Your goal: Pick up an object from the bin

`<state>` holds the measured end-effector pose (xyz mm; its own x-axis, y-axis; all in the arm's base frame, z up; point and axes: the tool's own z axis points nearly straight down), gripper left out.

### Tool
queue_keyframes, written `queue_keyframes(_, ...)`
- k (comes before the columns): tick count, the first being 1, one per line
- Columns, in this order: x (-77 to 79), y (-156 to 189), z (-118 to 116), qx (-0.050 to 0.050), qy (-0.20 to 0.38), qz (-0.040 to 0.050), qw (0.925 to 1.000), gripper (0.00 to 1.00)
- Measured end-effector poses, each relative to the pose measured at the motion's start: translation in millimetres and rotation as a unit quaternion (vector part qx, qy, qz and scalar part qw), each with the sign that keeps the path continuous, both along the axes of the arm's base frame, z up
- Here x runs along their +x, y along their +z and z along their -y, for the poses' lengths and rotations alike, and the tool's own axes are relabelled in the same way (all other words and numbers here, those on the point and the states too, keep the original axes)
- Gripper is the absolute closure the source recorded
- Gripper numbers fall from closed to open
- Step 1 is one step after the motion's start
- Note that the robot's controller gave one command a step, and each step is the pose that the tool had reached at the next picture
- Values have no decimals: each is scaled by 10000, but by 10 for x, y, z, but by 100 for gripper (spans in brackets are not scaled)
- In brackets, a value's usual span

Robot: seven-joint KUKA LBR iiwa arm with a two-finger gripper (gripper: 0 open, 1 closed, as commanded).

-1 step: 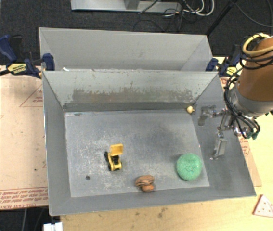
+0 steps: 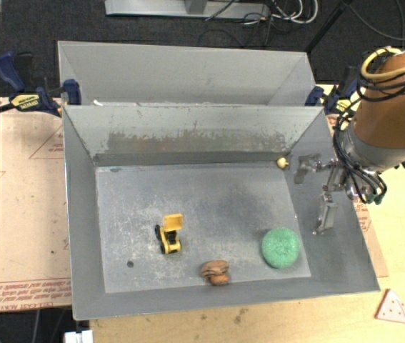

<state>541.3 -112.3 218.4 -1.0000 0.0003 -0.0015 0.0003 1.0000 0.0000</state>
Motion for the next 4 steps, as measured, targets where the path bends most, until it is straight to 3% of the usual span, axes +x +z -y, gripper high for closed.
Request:
queue_keyframes(1,-3,-16,-3,-4,14,14,10000,0)
queue_keyframes(2,-38,-290,-123,9,560,-25,9984,0)
queue_keyframes(3,-195,-346,-155,-4,743,28,9972,0)
queue_keyframes(4,-177,-897,-106,-6,911,29,9958,0)
